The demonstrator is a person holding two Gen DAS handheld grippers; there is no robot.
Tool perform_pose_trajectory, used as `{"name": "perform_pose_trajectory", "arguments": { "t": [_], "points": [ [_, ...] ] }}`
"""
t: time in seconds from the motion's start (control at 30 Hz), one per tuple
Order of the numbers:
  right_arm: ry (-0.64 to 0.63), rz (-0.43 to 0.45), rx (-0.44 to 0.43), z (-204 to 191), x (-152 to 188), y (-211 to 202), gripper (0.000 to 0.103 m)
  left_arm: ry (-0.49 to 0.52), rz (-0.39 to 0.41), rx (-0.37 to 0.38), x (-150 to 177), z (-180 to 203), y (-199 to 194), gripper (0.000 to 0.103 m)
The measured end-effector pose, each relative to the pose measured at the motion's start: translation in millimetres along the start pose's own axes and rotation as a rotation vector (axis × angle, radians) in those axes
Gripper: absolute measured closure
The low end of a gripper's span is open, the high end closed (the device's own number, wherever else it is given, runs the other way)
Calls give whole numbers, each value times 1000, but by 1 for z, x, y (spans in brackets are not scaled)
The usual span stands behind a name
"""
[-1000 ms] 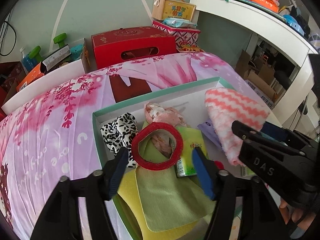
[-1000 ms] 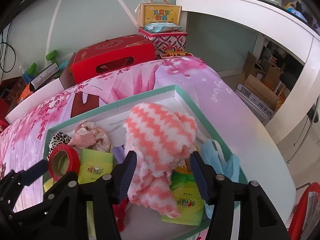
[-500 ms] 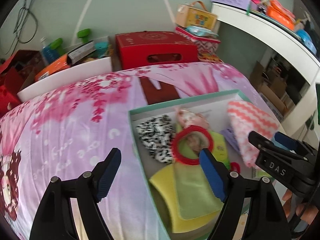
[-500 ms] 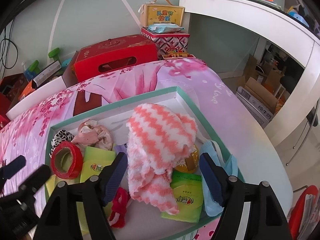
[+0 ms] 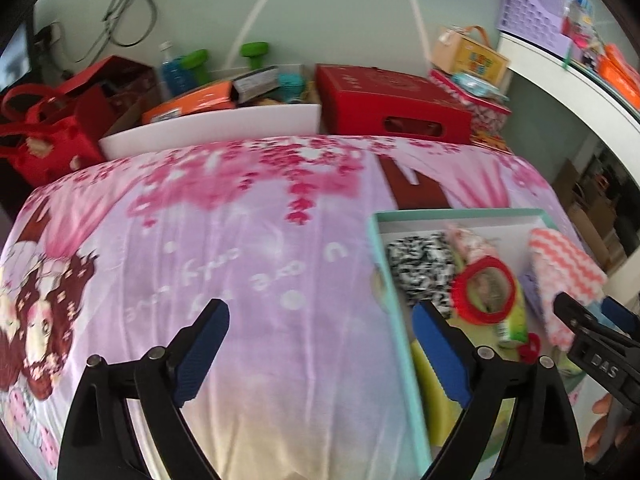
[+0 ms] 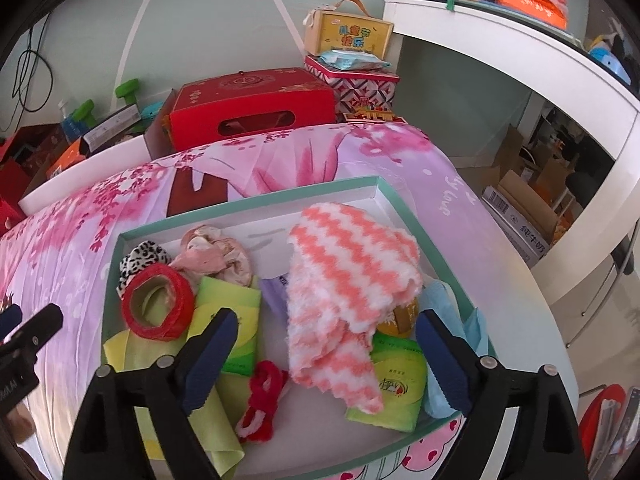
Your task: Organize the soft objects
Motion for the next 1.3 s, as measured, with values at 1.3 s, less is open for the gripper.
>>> {"name": "perform_pose_trajectory", "arguments": {
  "t": [1.3],
  "points": [
    [-183,-14,-91,-70,72,-36,0,-121,-60,-195,90,-69,-30,2]
  ]
}}
Point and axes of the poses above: each gripper's, at about its wrist camera, not at the fingertips, and y roughly the way its jaws point, z to its right, x to its underside, the point moved 10 cm from there along y, roughly the way its jaws point, and after that the axes turned 5 degrees about -z, right-handed, at the moved point
